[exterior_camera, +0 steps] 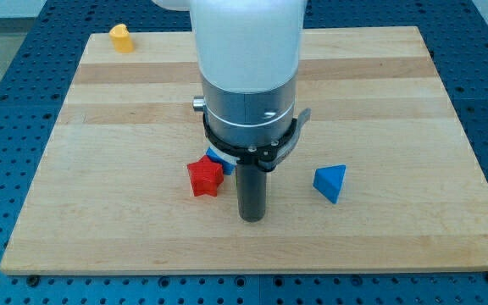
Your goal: Push the green circle towards the bottom right side of the blue cube
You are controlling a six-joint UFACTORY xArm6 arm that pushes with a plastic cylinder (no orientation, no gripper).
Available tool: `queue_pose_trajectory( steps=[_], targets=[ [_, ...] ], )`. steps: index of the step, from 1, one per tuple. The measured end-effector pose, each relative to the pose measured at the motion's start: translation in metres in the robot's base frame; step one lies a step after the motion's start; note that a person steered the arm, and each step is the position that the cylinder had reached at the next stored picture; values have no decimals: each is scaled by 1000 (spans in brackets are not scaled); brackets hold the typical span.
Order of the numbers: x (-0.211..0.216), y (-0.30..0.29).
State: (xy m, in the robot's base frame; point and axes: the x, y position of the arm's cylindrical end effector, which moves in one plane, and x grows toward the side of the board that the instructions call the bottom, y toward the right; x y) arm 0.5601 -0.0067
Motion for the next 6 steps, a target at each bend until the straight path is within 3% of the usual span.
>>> queue_pose_trajectory(
  steps=[3, 4, 6],
  targets=[
    [-19, 2],
    [-5, 0],
    [15, -102]
  ],
)
